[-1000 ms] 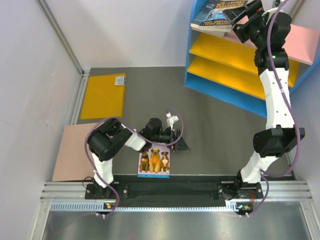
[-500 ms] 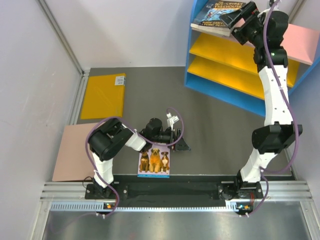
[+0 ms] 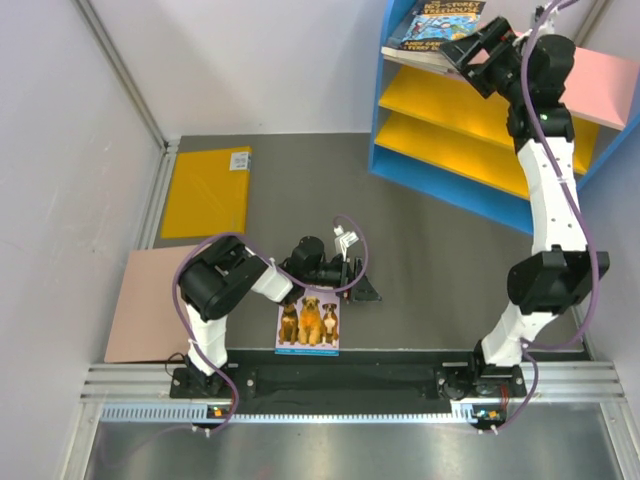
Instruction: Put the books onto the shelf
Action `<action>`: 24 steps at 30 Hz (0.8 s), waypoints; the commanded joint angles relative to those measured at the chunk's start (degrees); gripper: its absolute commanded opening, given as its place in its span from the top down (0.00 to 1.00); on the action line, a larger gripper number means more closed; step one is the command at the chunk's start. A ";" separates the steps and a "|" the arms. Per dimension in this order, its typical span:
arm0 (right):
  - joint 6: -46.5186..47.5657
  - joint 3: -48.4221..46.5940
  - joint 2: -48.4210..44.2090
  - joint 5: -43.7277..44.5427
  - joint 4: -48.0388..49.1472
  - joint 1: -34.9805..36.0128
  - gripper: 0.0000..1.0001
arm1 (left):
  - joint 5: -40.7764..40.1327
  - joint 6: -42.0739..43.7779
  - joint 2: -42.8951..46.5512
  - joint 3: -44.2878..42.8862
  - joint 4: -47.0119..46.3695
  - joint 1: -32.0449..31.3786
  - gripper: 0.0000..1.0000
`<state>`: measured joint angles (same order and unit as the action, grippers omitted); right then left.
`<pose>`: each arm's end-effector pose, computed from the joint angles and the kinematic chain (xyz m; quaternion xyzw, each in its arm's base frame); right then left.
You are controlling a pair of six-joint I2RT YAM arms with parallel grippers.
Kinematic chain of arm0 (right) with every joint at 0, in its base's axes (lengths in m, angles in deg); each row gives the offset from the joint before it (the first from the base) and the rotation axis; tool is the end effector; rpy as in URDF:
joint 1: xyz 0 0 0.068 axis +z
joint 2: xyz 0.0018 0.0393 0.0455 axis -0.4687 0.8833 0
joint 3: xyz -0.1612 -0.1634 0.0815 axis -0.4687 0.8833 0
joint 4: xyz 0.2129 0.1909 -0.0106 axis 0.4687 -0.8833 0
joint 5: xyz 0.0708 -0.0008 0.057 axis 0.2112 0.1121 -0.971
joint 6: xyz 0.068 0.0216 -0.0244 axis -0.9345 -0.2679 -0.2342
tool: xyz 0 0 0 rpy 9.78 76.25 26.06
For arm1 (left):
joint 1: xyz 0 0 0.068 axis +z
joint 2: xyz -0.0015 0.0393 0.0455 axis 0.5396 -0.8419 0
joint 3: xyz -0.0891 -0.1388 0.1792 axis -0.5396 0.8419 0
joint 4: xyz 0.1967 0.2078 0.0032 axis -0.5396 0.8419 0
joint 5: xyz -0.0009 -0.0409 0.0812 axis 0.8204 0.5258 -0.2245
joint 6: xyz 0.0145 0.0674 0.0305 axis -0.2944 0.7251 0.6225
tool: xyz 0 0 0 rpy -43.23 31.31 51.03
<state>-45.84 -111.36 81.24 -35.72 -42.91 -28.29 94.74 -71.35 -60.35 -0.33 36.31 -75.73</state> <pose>0.4448 0.0234 0.4749 0.1289 0.6892 0.4024 0.5886 0.2294 -0.2755 0.0540 0.1967 0.7611 -0.5961 0.1632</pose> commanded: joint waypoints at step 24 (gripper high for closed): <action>-6.20 19.04 -12.03 -12.02 21.01 -6.96 1.00 | 0.99 -0.08 -3.47 -0.17 2.26 -0.17 0.01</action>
<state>-50.85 -87.42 66.82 -44.85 -25.69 -34.85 95.75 -71.75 -61.11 -0.74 35.44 -75.73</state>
